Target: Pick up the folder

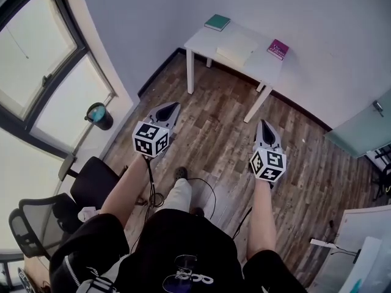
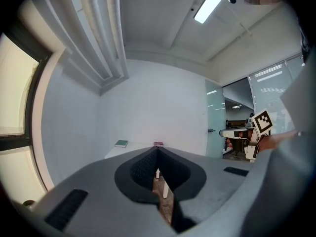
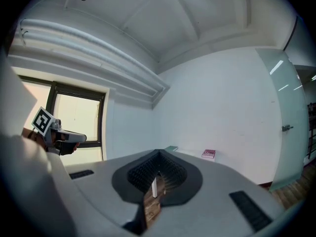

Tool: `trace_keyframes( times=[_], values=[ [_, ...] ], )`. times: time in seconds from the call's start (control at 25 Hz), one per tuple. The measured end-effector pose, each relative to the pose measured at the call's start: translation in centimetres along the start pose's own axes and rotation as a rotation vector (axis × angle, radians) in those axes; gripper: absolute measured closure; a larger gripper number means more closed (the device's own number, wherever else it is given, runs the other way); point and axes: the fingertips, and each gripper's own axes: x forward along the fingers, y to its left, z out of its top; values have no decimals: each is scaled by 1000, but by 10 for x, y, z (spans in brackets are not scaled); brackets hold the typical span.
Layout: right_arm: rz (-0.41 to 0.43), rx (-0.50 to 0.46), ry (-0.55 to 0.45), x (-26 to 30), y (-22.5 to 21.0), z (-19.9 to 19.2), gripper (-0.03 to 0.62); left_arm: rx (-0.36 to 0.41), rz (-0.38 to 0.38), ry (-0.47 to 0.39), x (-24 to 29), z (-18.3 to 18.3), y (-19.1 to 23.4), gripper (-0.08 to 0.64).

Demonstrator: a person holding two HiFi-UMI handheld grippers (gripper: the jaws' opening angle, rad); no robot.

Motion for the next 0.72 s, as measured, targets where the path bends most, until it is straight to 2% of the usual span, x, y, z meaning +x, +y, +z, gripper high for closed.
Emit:
trace_keyframes(
  times=[0.44,0.72],
  values=[
    [-43,-10,-1,126,-22,20,569,2,-40,1,115,26,83,538],
    [-62,-12,20,195,-19,23,569,-15,-57,11,166,29,139,538]
  ],
)
